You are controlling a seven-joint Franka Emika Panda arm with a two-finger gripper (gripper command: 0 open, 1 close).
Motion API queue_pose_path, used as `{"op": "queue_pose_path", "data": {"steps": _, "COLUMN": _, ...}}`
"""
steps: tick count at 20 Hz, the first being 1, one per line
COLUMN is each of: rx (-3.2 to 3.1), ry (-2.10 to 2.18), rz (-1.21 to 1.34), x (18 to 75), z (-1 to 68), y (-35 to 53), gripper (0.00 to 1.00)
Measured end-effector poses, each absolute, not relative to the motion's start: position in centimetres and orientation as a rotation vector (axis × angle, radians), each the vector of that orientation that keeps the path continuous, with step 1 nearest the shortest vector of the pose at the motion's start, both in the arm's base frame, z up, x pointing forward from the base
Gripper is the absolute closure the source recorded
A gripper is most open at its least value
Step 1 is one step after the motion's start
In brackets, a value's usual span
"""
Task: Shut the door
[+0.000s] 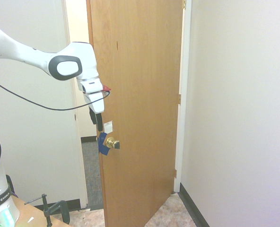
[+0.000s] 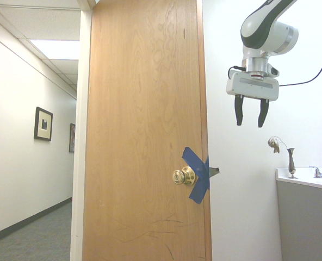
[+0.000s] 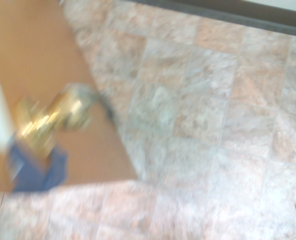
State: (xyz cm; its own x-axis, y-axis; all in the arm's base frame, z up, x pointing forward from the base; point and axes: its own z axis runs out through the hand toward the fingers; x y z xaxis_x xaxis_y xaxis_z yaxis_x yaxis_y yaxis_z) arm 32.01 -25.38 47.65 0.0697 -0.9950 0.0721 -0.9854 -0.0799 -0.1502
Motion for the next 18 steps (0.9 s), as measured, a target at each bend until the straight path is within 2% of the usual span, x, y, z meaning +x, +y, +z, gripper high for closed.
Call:
{"op": "queue_pose_path", "data": {"steps": 5, "rx": -2.216, "ry": 2.035, "rz": -0.325, "x": 37.2, "z": 44.8, "y": -27.6, "gripper": 0.00}}
{"op": "queue_pose_path", "data": {"steps": 10, "rx": -2.296, "ry": 1.773, "rz": -0.415, "x": 44.1, "z": 42.4, "y": -20.1, "gripper": 0.00}}
{"op": "queue_pose_path", "data": {"steps": 13, "rx": -2.396, "ry": 1.565, "rz": -0.470, "x": 48.6, "z": 42.6, "y": -8.1, "gripper": 0.00}}
{"op": "queue_pose_path", "data": {"steps": 18, "rx": -2.581, "ry": 1.171, "rz": -0.575, "x": 53.9, "z": 44.2, "y": 17.4, "gripper": 0.00}}
